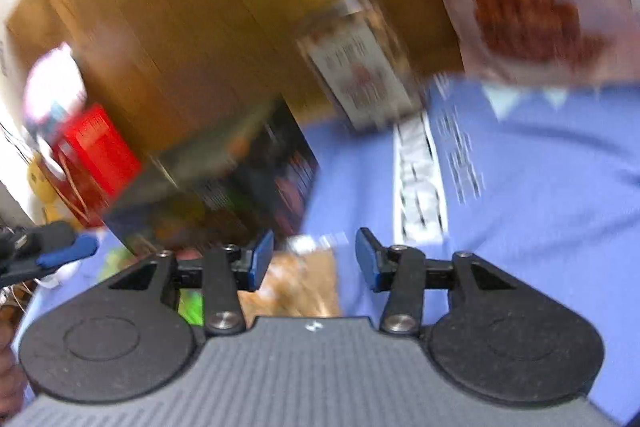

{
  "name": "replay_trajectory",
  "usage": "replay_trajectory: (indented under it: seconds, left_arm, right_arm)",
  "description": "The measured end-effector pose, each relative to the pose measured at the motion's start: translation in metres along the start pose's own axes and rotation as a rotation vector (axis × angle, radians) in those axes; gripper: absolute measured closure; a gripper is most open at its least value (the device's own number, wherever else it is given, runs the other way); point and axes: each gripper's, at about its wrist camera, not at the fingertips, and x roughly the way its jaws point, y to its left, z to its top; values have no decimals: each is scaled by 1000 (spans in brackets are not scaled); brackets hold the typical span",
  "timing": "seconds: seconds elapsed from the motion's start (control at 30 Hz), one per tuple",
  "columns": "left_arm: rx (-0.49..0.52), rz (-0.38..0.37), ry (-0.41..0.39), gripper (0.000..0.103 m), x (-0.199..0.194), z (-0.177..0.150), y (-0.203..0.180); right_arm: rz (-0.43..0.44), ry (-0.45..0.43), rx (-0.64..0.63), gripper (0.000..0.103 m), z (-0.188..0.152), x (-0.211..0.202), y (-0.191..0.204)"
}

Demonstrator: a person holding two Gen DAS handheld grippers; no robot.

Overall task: Organize snacks
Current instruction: 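Lift the mooncake pack over the black tin box and release it, then grasp the almond pack with orange label with the left gripper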

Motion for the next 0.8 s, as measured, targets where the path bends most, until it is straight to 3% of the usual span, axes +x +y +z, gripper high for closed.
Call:
replay_trajectory:
  seconds: [0.1,0.23,0.37,0.57,0.7,0.8]
  left_arm:
    - [-38,-3,45,49,1,-18,5]
    - [-80,11,67,49,-7,-36,12]
    - [-87,25,54,49,-26,-41,13]
    - [-86,39,82,49,-25,-46,10]
    - [-96,39,118,44,-15,-55,13]
    - [-138,19,129,59,-5,-59,21]
  right_arm:
    - [19,19,-62,54,-23,-4,16]
    - [223,69,-131,57,-55,-32,42]
    - [136,-11,-214,54,-79,-61,56]
    - [243,45,-107,54,-88,-55,48]
    - [240,47,-79,54,-87,-50,54]
    - [240,44,-96,54,-83,-44,61]
